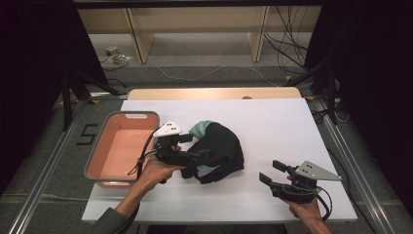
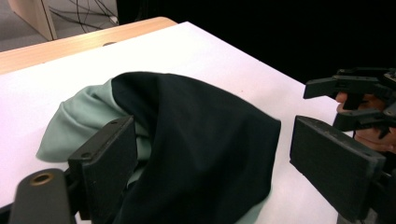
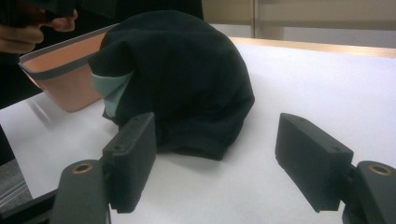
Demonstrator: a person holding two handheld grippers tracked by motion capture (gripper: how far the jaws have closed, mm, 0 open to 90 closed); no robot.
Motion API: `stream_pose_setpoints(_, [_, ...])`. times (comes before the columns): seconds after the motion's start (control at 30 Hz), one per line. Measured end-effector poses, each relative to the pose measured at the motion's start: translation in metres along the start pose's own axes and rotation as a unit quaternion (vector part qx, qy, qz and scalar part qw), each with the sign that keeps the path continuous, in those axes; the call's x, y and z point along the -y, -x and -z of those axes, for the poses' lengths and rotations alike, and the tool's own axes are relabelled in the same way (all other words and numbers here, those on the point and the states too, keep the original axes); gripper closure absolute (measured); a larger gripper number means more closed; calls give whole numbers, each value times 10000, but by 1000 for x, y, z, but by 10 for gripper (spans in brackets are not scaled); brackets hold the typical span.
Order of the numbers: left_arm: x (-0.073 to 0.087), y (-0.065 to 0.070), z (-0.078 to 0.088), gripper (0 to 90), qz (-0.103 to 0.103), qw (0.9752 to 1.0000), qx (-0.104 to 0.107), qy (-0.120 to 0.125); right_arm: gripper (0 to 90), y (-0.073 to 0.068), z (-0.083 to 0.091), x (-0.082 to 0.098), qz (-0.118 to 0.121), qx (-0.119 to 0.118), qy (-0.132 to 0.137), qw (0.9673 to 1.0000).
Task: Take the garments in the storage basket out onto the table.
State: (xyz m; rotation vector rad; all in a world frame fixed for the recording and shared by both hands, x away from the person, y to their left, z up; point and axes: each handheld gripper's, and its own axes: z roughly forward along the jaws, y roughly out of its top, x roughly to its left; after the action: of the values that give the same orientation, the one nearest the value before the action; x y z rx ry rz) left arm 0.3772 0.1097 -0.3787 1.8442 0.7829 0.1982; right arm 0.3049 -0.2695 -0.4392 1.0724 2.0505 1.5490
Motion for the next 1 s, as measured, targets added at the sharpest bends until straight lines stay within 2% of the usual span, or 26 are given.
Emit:
stream_pose_setpoints(0.13, [10, -2, 3, 145, 138, 9998, 71, 117, 296, -1, -1, 0, -4, -14, 6, 10000])
stream_pose_setpoints(0.33, [18, -3, 6, 145, 109, 9995, 27, 297, 296, -1, 0, 0, -22, -49, 24, 10000])
stream_pose_setpoints(0.5, [24, -2, 13, 145, 48, 9991, 72, 412, 296, -1, 1, 0, 13, -45, 52, 10000])
stream_pose_setpoints(0.63, [29, -2, 20, 145, 138, 9988, 106, 464, 296, -2, 0, 0, 36, -73, 57, 10000])
stream_pose_setpoints(0.83, [39, -2, 32, 145, 84, 9983, 61, 573, 296, -3, 1, 0, 81, -63, 64, 9999])
stream_pose_setpoints(1.0, [46, -1, 40, 145, -56, 9986, -90, 517, 296, -4, 0, -1, 167, -39, 53, 9998])
